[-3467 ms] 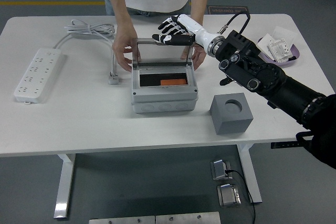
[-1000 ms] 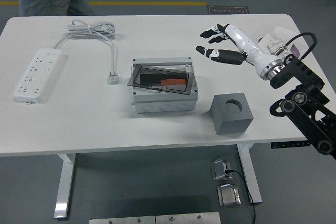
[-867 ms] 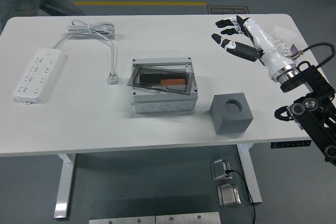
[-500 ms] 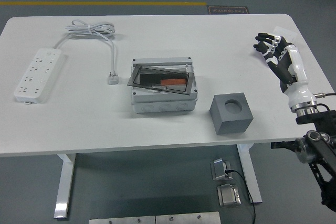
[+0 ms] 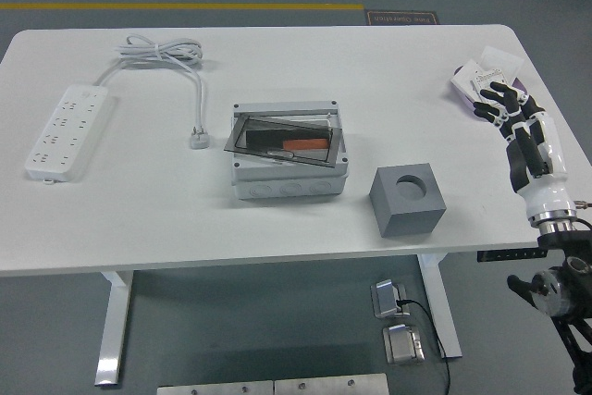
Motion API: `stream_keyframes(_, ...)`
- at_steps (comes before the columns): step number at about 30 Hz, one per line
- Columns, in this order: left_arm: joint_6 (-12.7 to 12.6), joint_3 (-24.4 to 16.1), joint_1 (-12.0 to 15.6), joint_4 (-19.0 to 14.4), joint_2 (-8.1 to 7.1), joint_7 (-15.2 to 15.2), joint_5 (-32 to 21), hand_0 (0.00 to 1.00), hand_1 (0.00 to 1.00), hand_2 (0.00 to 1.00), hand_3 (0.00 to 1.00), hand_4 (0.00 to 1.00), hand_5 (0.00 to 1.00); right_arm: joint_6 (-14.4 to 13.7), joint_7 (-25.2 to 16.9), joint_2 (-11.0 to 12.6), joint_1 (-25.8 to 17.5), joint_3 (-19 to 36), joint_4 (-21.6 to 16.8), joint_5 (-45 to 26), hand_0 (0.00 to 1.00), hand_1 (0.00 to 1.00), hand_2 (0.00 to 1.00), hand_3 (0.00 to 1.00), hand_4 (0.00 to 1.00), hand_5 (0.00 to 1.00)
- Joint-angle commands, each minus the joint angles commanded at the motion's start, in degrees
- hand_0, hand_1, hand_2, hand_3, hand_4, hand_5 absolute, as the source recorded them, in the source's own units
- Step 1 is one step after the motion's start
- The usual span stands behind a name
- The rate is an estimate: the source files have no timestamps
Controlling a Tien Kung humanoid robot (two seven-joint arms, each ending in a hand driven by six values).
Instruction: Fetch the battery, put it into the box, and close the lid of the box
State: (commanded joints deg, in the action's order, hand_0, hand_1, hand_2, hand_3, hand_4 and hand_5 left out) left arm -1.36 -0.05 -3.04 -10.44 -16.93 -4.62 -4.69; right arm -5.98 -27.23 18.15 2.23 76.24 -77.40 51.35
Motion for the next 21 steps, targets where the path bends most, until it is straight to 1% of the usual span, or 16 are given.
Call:
stream_keyframes(12, 0.1, -0.3, -0.4, 0.0, -0.95, -0.2, 0.5, 0.628, 0.676, 0.632, 0.619, 0.665, 0.194, 0.6, 0.9, 0.2, 1.0, -0.4, 0.6, 1.0, 0.736, 0.645, 0.685, 0.692, 0.91, 0.699)
stream_keyframes(21, 0.1, 0.0, -1.0, -0.1, -1.76, -0.1, 0.4, 0.629, 0.676, 0.632, 0.619, 0.666, 0.197, 0.8, 1.3, -0.2, 1.6, -1.1, 1.2, 1.6, 0.741, 0.647, 0.689, 0.694, 0.921, 0.706)
